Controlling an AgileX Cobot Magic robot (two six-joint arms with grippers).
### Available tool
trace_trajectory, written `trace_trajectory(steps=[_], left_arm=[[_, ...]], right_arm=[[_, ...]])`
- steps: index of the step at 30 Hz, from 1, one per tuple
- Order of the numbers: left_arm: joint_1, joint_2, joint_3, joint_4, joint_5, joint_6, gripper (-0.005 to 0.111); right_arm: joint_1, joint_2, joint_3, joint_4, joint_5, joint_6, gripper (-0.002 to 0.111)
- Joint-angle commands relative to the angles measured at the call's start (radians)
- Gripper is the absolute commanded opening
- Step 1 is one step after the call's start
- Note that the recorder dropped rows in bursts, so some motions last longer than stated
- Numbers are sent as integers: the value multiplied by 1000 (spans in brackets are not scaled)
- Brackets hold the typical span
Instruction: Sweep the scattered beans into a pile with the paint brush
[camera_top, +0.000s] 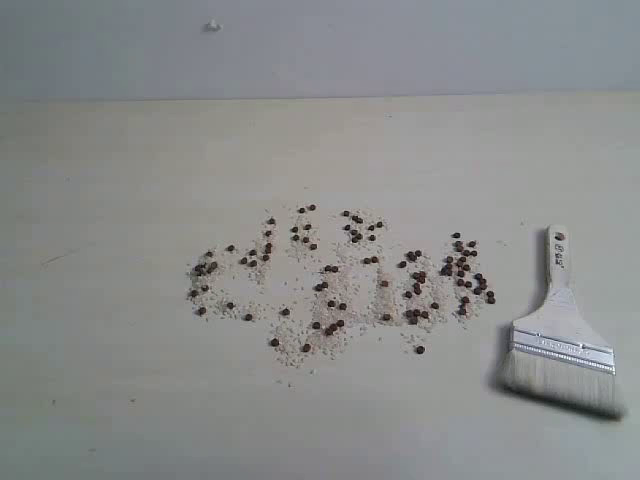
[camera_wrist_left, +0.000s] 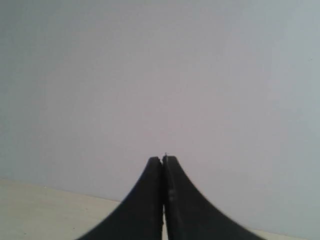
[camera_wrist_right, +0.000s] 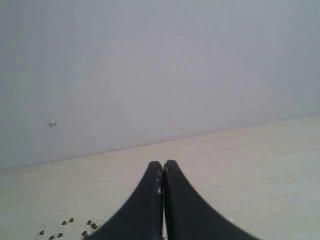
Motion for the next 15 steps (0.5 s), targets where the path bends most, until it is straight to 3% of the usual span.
trace_trajectory(steps=[1, 15], left_arm=[[1, -5, 5, 4, 1, 4, 0], [1, -5, 5, 4, 1, 4, 0]], right_arm=[[-4, -5, 5, 2, -42, -9, 0], [-4, -5, 5, 2, -113, -9, 0]])
